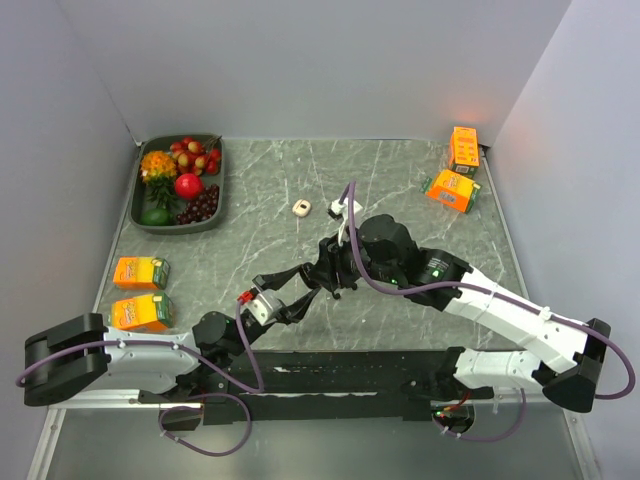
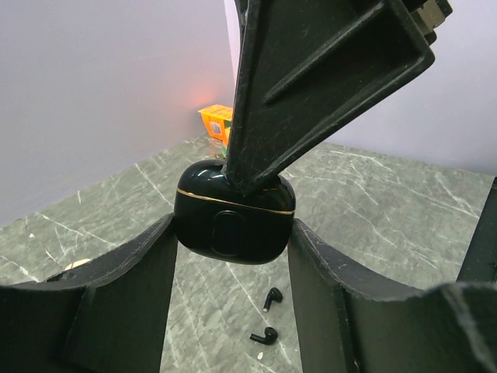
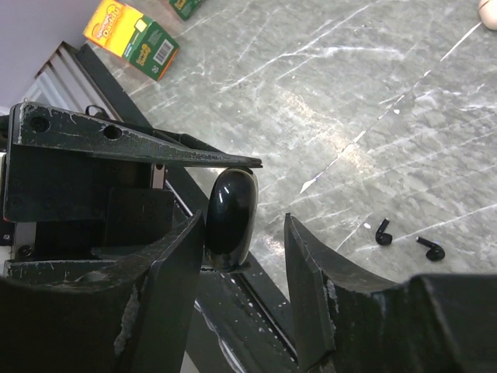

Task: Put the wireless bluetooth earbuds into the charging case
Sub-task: Pick up the charging case at the center of the board.

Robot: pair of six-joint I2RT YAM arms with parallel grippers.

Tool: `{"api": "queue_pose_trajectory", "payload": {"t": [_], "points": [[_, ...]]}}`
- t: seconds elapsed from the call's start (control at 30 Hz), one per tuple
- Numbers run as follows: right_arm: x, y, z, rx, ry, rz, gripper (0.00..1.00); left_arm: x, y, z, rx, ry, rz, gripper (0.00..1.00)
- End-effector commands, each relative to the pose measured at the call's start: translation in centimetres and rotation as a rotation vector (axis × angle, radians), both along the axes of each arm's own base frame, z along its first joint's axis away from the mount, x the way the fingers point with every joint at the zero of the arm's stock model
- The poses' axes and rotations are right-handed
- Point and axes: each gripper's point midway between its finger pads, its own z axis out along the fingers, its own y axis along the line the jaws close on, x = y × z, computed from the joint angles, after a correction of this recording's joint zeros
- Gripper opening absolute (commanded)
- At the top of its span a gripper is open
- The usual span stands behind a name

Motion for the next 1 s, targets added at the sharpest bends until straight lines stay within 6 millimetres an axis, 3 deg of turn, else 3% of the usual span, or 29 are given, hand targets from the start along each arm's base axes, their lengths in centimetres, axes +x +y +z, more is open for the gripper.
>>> {"api": "queue_pose_trajectory", "payload": {"t": [0.0,0.23,0.77,0.87,0.97], "points": [[0.7,-0.2,2.0,0.018,-0.048,-0.031,0.48,-0.5,0.2,3.3,-0.096,-0.034,-0.013,0.01],[0.9,-0.8,2.1,0.008,-0.053,-0.057,0.42,-0.7,0.6,3.5,-0.112,-0.035,-0.012,0.01],[1.2,-1.5,2.0,0.0,-0.06,-0.092,0.46,-1.0,0.9,3.7,-0.118,-0.046,-0.01,0.01],[1.2,-1.6,2.4,0.02,-0.066,-0.1,0.51,-1.0,1.1,3.6,-0.121,-0.042,-0.005,0.01],[1.2,-1.7,2.8,0.054,-0.051,-0.1,0.65,-1.0,1.1,3.6,-0.125,-0.042,-0.005,0.01]]}}
